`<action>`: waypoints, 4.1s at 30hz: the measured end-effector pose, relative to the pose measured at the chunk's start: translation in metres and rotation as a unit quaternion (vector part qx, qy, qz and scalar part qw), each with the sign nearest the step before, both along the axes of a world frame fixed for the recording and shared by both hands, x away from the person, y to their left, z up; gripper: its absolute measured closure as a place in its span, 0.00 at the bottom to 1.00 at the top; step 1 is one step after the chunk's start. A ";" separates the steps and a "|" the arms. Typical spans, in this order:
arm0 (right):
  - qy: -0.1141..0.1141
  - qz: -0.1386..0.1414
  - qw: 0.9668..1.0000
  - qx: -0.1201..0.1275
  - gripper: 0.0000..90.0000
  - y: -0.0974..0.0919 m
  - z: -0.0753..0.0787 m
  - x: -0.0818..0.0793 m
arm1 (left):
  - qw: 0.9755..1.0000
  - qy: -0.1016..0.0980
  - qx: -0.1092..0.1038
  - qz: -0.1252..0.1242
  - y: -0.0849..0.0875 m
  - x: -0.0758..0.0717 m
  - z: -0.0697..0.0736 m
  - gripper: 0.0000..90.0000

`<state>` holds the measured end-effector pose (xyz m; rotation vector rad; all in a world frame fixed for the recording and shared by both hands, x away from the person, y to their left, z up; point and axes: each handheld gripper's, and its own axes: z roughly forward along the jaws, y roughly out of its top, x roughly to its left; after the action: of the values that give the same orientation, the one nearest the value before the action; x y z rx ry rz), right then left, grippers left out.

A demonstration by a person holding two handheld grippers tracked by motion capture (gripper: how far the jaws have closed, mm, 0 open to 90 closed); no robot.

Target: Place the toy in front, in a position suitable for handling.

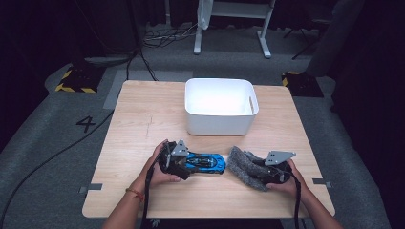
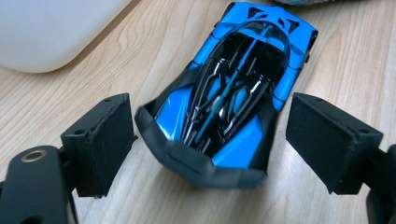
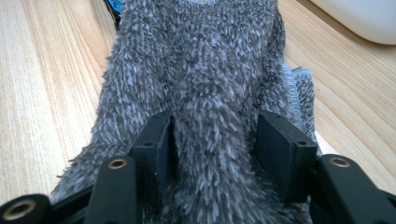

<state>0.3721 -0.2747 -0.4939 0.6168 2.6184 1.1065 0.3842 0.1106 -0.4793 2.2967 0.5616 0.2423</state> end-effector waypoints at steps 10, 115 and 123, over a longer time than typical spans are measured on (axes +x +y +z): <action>0.001 0.000 1.000 0.001 0.51 0.001 -0.001 0.000 | 0.998 0.013 0.027 -0.048 -0.019 0.013 -0.005 0.14; 0.029 0.025 0.999 0.004 0.83 0.011 0.001 0.002 | 0.986 0.075 0.135 -0.057 -0.122 0.027 -0.002 0.17; 0.023 0.019 1.000 -0.002 0.83 0.006 0.002 0.002 | 0.980 0.080 0.165 -0.079 -0.127 0.027 0.004 0.27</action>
<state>0.3740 -0.2684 -0.4915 0.6016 2.6822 1.1093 0.4116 -0.0160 -0.4753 2.6857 0.4399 0.0756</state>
